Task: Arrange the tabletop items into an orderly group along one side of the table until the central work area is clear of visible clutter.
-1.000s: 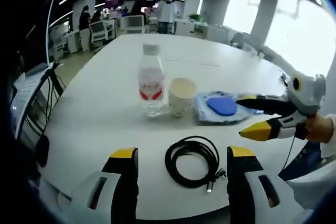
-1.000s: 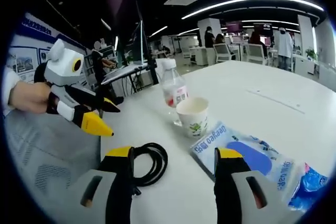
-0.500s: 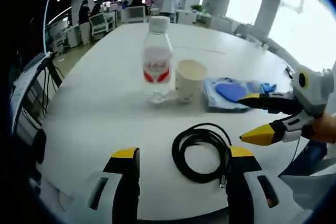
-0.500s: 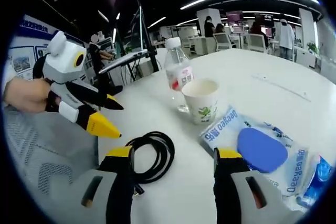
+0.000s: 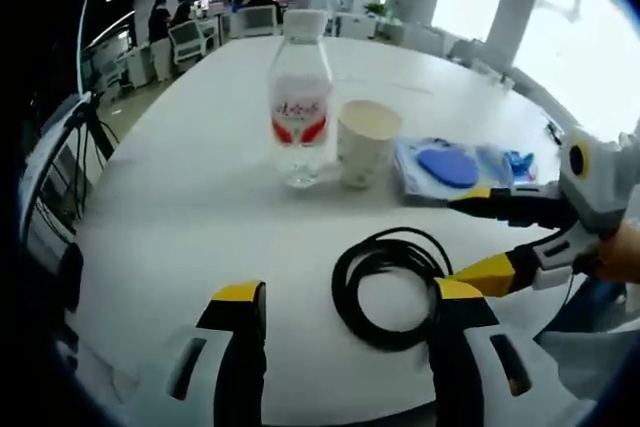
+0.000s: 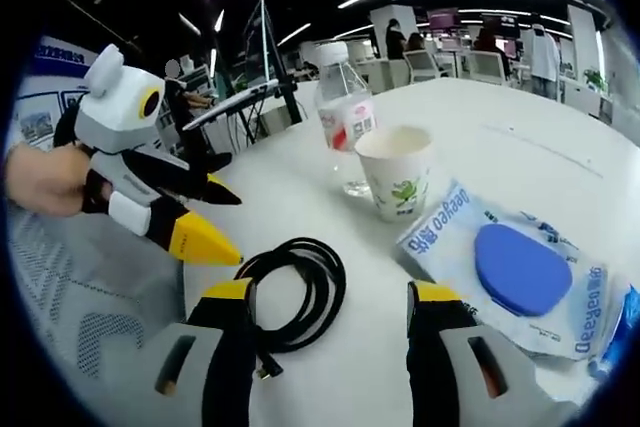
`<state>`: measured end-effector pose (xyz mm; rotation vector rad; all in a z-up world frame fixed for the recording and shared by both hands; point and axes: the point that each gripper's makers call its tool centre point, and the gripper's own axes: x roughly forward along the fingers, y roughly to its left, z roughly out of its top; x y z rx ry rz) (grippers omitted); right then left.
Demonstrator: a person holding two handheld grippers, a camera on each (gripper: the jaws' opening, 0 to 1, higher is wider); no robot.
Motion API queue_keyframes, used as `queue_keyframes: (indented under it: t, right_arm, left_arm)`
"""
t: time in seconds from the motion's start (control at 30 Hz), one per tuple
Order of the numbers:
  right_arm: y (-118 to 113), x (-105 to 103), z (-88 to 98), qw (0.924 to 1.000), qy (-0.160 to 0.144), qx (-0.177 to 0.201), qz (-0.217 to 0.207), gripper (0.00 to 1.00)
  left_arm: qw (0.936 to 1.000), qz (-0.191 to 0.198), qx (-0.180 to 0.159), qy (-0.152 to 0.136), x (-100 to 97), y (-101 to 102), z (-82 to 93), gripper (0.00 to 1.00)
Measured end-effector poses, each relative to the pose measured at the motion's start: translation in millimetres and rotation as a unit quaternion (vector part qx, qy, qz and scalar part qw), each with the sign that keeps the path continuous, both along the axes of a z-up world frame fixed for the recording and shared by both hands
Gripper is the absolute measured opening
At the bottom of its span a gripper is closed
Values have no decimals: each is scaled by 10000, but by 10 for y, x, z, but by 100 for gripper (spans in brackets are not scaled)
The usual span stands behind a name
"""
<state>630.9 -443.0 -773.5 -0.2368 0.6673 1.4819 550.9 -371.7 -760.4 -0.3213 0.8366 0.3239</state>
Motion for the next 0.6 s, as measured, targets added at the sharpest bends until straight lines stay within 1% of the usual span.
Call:
queue_keyframes:
  t: [0.07, 0.27, 0.37, 0.43, 0.53, 0.6]
  right_arm:
    - [7, -6, -54, 10000, -14, -85, 25, 58]
    - [-3, -71, -164, 9997, 1, -234, 91, 57]
    - [-9, -110, -234, 9994, -24, -313, 119, 57]
    - [-9, -118, -252, 9995, 3, -313, 106, 58]
    - [-22, -134, -262, 9993, -36, -364, 88, 57]
    - [-17, -140, -274, 9993, -16, -376, 90, 57]
  left_arm:
    - [10000, -10, 12, 33, -5, -14, -20, 62]
    - [9999, 6, -22, 146, -30, -15, -188, 61]
    - [9998, -6, -33, 191, -41, -15, -220, 60]
    - [9997, 15, 16, 243, -52, 4, -223, 57]
    - [9998, 47, -42, 203, -36, 5, -233, 57]
    - [9998, 34, -60, 206, -35, -35, -219, 57]
